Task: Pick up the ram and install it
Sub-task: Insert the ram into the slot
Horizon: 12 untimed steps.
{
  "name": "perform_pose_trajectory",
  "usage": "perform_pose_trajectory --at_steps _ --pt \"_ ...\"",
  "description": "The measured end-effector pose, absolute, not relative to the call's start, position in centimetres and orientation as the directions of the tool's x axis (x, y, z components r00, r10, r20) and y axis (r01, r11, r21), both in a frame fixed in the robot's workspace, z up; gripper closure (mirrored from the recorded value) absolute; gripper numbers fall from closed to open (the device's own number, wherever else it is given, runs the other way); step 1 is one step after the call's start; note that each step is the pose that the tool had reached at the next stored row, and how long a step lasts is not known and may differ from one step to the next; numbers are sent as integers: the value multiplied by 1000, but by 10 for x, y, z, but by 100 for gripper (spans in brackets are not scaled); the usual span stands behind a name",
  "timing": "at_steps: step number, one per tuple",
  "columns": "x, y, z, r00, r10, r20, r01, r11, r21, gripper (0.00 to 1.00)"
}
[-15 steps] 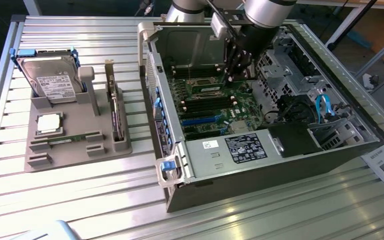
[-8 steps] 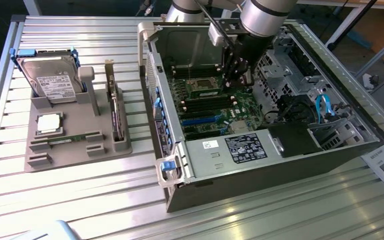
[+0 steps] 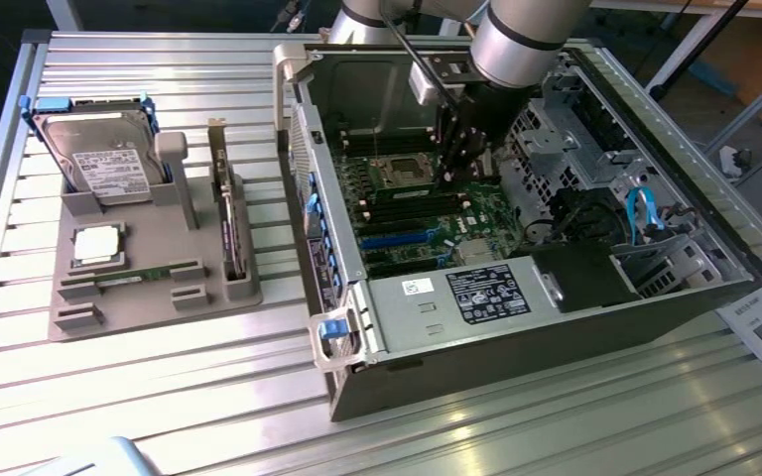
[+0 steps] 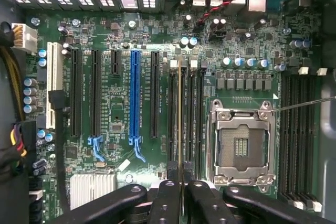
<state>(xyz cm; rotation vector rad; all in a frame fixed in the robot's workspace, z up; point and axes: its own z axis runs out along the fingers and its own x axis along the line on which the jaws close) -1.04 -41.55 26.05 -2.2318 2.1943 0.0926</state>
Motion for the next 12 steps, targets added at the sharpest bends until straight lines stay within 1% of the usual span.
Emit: perform_pose_trajectory --at_steps 12 --pt "-10 -415 258 0 -999 -49 -999 -2 34 88"
